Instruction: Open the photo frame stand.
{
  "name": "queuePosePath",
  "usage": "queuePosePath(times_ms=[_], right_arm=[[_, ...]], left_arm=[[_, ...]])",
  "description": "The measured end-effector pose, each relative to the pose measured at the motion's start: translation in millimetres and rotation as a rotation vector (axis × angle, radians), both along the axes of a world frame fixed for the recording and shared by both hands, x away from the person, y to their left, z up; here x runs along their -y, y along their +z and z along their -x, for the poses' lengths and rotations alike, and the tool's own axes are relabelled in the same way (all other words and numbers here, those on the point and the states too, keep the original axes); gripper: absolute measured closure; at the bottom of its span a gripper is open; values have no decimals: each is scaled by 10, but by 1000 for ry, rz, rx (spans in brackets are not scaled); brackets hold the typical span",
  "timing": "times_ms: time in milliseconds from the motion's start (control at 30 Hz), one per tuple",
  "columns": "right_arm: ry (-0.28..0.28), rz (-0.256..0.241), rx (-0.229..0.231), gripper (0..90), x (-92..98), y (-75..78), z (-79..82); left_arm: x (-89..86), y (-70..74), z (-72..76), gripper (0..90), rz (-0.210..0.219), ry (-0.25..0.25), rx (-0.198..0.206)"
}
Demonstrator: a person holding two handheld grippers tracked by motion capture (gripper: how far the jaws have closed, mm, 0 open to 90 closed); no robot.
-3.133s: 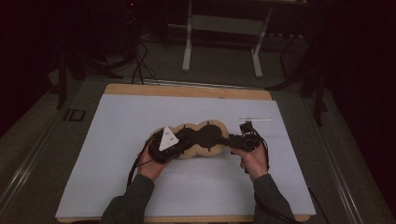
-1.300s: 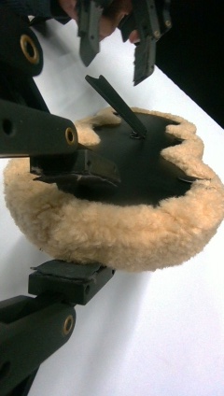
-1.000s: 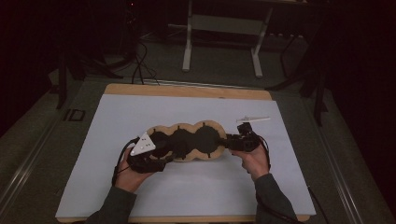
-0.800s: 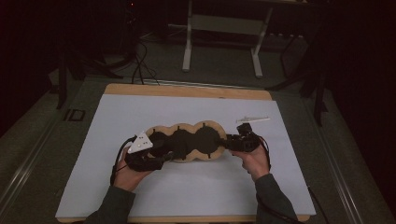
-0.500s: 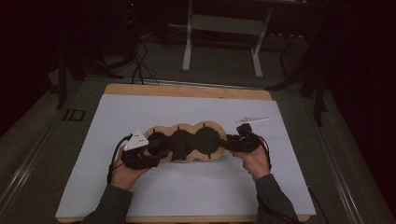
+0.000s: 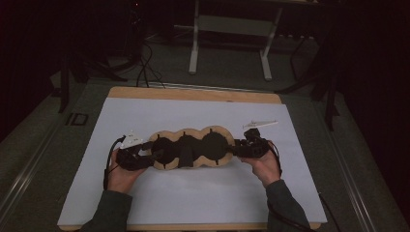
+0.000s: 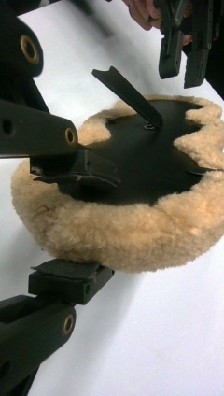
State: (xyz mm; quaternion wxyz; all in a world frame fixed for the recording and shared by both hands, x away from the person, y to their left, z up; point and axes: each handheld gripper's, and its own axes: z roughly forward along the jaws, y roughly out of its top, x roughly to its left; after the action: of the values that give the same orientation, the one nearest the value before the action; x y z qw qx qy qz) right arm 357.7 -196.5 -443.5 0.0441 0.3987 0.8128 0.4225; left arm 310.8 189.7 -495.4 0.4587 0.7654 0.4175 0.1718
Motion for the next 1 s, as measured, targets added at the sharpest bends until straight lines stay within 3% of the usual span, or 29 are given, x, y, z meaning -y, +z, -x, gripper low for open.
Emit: queuePosePath(times_ms=[500,700,833,1000], right_arm=[[38,37,35,560,0,10,12],[61,81,63,561,-14,4,24],[72,94,77,562,-13,5,40],[80,98,90,563,-4,-10,44]], left_arm=[[-167,-94,-66,410,17,52,-23],[-204,-140,-100,404,28,59,-38],[-245,-149,-108,386,66,33,-35],[-248,-154,-102,378,53,15,-40]])
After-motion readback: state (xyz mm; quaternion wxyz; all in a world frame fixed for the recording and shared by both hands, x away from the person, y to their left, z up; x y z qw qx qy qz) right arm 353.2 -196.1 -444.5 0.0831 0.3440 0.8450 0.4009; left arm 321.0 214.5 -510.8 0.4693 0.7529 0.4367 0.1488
